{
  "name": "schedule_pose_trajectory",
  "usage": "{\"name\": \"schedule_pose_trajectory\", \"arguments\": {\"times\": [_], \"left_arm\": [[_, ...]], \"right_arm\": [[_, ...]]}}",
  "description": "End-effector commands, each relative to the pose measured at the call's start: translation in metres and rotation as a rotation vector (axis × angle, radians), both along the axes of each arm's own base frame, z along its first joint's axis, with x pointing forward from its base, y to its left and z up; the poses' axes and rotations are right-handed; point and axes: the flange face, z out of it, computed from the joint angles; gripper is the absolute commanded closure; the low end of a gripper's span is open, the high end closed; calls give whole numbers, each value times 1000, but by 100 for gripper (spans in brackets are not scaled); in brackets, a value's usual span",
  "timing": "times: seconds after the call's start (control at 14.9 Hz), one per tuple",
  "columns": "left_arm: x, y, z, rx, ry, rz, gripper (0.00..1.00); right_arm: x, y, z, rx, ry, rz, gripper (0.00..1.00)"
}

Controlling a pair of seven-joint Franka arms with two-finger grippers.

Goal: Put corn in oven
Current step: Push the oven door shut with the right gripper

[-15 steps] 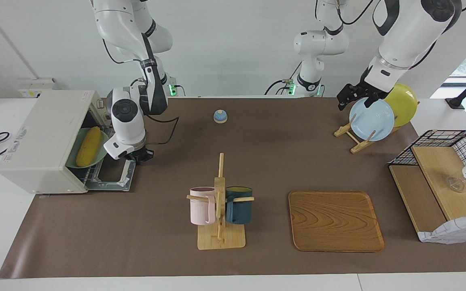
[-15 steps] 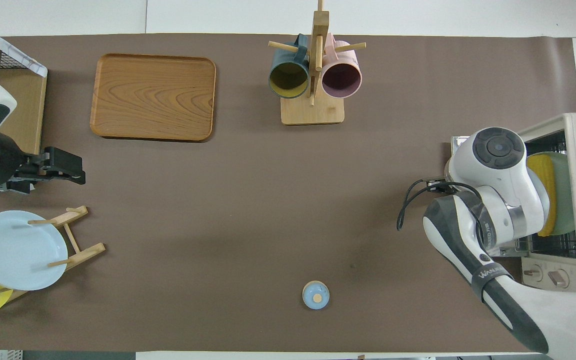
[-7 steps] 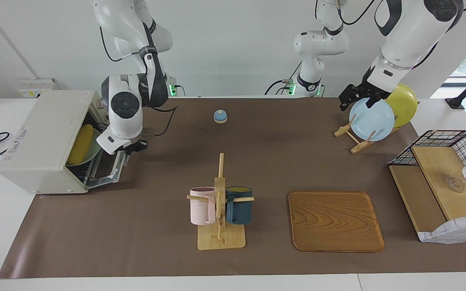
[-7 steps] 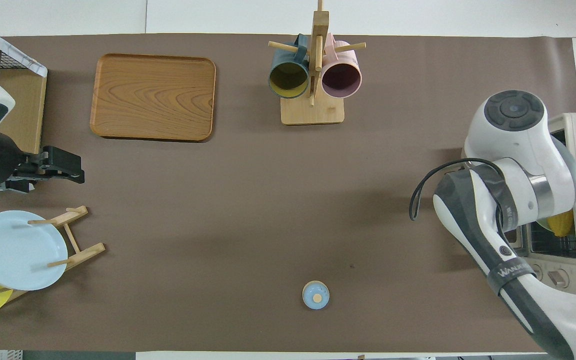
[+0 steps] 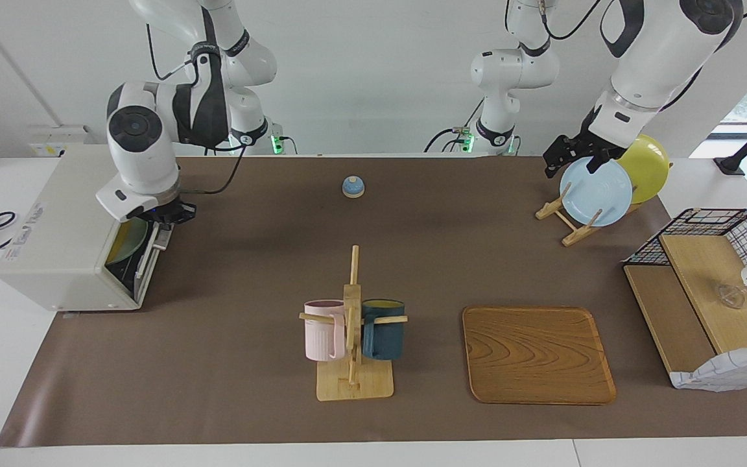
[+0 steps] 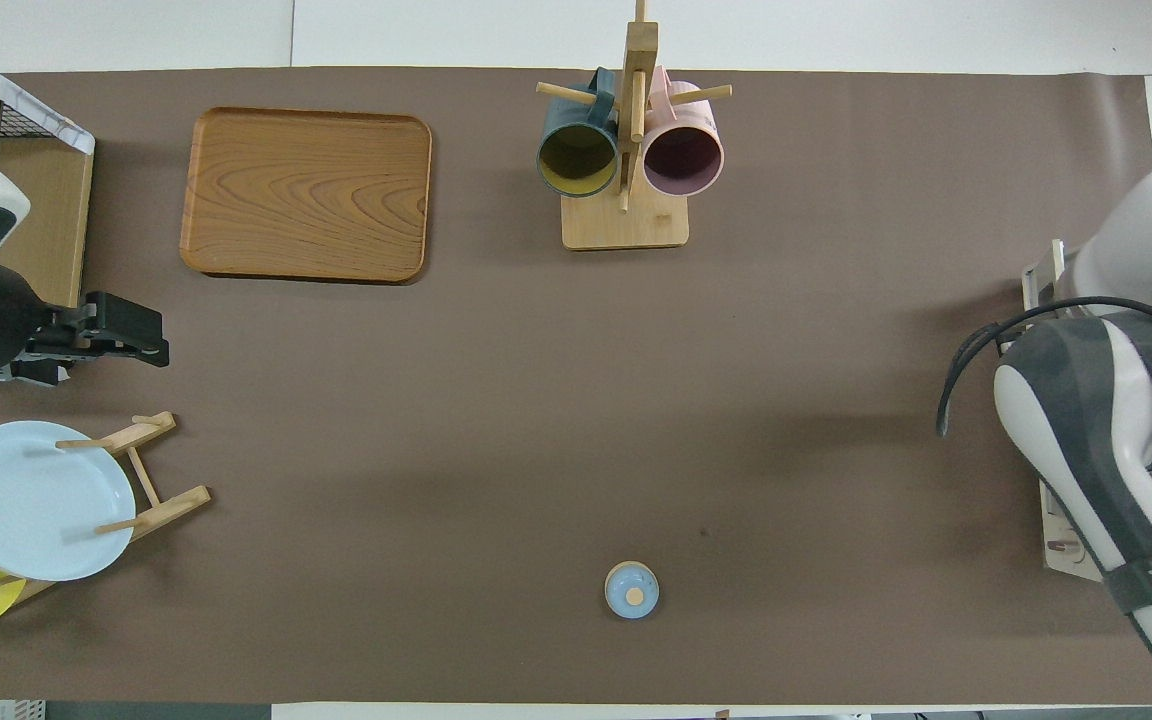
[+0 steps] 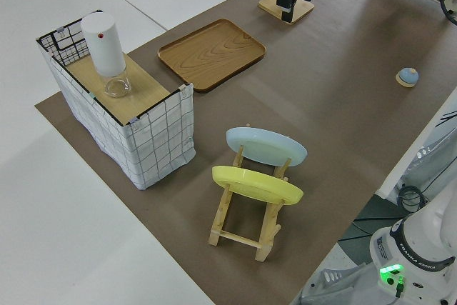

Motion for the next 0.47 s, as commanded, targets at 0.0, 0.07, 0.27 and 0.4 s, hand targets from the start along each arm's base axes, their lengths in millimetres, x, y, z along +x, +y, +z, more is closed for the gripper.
{"name": "schedule_pose_trajectory", "arguments": {"times": [0.0,0.07,0.27,0.4], "left_arm": [[-7,3,1,4,-18,-1,0],[-7,3,1,4,-18,-1,0],[-7,3,1,4,-17,-1,0],[-7,3,1,4,-18,-1,0]], "right_arm": [[-7,-36,-26,-3,72,3,100],[-9,-43,-26,0,76,0,100],[-12,-44,-19,2,80,-3,100],[-11,-43,-7,23,78,-19,100]]}}
